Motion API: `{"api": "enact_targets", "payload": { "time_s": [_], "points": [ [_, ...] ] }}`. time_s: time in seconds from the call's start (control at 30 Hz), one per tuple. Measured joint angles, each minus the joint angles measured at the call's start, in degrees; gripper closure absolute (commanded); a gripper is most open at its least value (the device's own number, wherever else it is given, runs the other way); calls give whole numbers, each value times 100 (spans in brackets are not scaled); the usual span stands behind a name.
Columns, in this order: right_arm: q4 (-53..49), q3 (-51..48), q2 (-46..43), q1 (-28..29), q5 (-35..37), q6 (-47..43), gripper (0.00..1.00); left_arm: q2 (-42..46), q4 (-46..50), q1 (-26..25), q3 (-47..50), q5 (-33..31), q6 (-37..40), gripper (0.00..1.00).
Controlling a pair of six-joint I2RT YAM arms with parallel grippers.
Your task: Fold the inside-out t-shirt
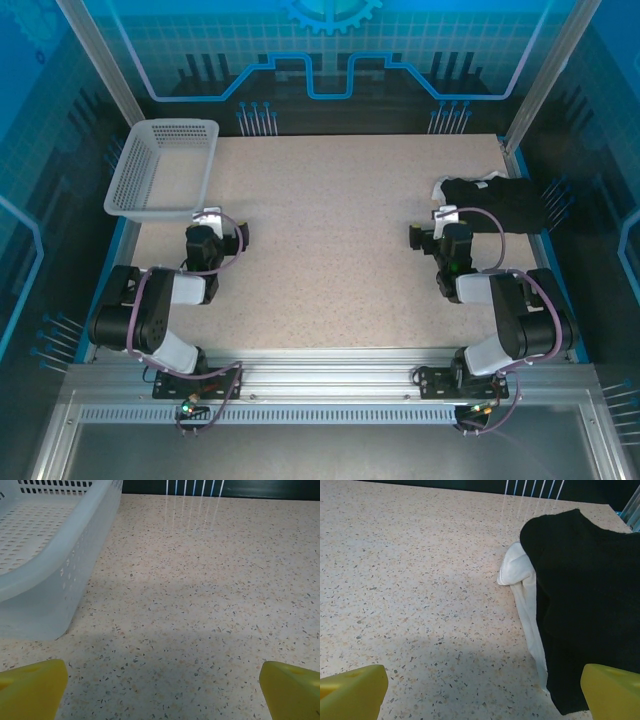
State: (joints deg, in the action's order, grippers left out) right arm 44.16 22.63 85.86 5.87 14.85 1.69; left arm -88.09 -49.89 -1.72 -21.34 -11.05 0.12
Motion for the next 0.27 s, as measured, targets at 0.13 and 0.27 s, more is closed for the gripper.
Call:
{"api": "enact_targets", "payload": {
  "time_s": [0.13, 0.27],
  "points": [
    [0, 0, 0, 0, -35, 0, 0, 0, 0, 0, 0, 28, -2, 1],
    [2, 0, 0, 0, -37, 2, 0, 0, 0, 0, 0, 42, -2, 1]
  ]
}}
